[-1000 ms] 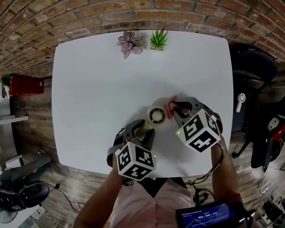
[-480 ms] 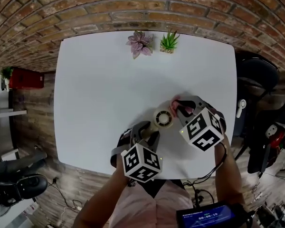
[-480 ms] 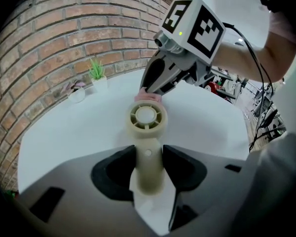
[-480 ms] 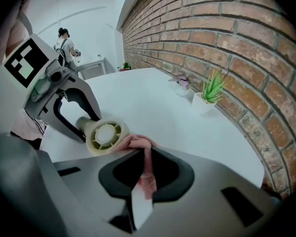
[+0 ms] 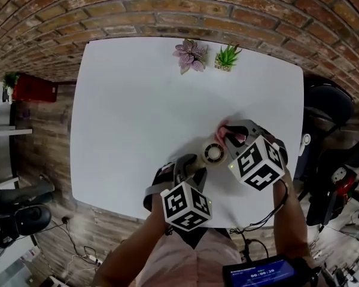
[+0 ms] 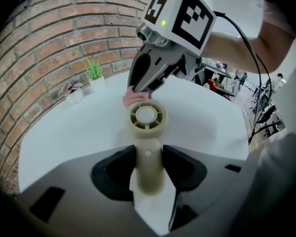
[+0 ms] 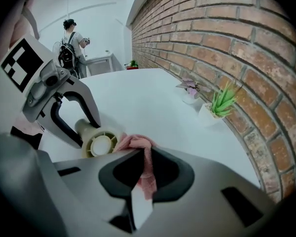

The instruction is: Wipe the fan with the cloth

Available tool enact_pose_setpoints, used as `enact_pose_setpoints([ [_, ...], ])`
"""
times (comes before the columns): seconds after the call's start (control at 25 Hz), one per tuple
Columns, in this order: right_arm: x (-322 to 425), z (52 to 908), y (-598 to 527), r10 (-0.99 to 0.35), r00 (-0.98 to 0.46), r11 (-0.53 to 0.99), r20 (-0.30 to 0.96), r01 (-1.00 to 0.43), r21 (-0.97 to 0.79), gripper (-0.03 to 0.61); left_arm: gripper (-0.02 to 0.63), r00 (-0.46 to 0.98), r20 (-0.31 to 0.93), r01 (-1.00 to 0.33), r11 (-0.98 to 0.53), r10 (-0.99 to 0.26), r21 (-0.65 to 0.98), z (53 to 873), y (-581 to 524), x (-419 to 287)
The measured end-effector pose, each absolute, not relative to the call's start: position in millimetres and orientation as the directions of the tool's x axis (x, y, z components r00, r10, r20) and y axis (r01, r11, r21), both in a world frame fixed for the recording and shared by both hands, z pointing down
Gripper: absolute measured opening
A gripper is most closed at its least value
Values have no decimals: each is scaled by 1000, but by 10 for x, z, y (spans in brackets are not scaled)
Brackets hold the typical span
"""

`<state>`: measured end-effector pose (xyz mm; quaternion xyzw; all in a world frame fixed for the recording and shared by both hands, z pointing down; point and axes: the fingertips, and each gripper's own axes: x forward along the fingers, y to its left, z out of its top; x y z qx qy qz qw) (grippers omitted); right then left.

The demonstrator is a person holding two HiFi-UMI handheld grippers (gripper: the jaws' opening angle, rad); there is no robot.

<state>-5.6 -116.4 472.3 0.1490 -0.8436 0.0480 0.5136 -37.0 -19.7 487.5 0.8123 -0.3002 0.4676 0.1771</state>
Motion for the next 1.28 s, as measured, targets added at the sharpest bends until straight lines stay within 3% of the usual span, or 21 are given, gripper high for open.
enact_pose_setpoints([
  [0.96,-499,4691,-987,-84,-313,989,946,86,116,37,187,360,884,-643,-766,-299,3,4911,-192,-309],
  [1.28,-682,4714,-802,-49,-303,984,952,149,99,37,201,363,884,-676,-736,-294,33,4957,-173,-327],
])
